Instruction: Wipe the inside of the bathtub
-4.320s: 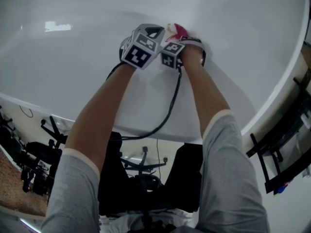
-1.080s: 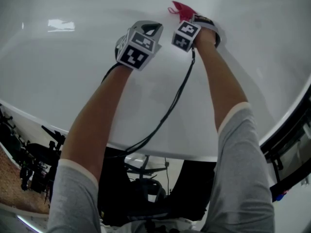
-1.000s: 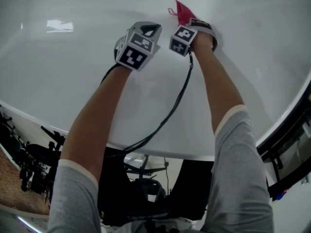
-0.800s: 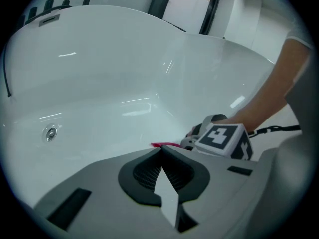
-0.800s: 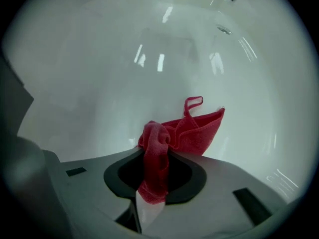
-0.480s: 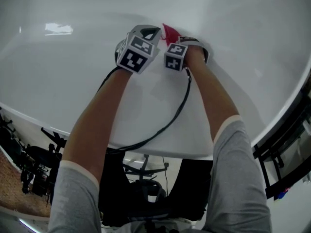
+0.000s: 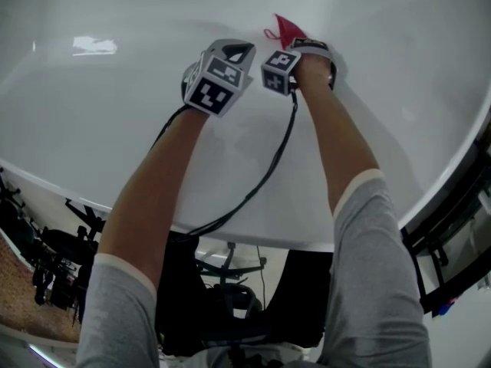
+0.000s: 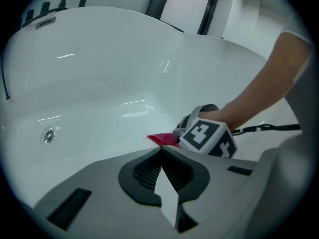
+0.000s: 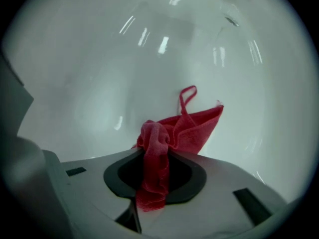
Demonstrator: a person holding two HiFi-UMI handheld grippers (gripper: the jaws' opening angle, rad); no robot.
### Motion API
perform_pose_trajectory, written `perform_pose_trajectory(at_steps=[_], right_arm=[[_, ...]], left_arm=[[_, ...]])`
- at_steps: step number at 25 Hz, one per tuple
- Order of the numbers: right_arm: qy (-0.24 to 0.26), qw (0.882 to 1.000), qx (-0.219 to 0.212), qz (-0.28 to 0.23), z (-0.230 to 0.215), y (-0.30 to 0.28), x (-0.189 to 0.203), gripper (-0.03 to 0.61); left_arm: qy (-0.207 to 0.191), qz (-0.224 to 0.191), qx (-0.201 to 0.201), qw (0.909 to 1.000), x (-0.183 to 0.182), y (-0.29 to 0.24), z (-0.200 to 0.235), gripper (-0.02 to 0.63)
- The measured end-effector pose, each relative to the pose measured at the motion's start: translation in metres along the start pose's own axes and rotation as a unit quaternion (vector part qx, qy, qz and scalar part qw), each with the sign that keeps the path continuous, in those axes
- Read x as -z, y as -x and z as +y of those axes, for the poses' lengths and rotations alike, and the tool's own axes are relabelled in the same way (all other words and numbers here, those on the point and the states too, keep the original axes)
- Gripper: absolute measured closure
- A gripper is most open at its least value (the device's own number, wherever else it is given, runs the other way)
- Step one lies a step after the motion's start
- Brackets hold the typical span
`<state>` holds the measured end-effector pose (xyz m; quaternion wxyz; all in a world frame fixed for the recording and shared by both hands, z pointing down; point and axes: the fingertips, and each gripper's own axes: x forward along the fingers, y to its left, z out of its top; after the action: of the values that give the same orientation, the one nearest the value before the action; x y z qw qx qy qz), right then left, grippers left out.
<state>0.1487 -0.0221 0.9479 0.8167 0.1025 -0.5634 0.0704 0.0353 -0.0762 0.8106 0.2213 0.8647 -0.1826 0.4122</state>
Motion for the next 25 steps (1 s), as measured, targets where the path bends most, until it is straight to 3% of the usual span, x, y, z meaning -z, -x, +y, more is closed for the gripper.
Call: perform_pose_trajectory(at_steps=[5, 9, 12, 16, 19, 20, 25], right_arm=[[0.060, 0.991, -0.118, 0.025, 0.066, 0.025, 0.007, 0.486], [0.070, 0.983, -0.171, 0.022, 0.095, 0.031, 0.009, 0.486], [0.040, 0.985, -0.167, 0.013, 0.083, 0.032, 0.016, 0.485], [-0.010, 0.996, -0.083, 0.012, 0.023, 0.023, 0.036, 0.485], [-0.016, 0.999, -0.039, 0.028, 0.000, 0.035, 0.052, 0.485], [-0.015, 0.999, -0.044, 0.024, 0.007, 0.039, 0.051, 0.485], [0.012, 0.988, -0.154, 0.003, 0.100, 0.072, 0.041, 0.486]], left_arm=[[0.002, -0.011, 0.004, 0.9999, -0.017, 0.003, -0.008, 0.608], [0.001, -0.018, 0.007, 0.9998, -0.030, 0.006, -0.014, 0.607], [0.003, -0.020, 0.010, 0.9998, -0.033, 0.008, -0.019, 0.607], [0.006, -0.022, 0.009, 0.9997, -0.038, 0.013, -0.021, 0.607], [0.008, -0.023, 0.011, 0.9997, -0.040, 0.021, -0.025, 0.607], [0.009, -0.023, 0.011, 0.9996, -0.041, 0.024, -0.025, 0.607], [0.011, -0.028, 0.011, 0.9995, -0.055, 0.036, -0.034, 0.607]])
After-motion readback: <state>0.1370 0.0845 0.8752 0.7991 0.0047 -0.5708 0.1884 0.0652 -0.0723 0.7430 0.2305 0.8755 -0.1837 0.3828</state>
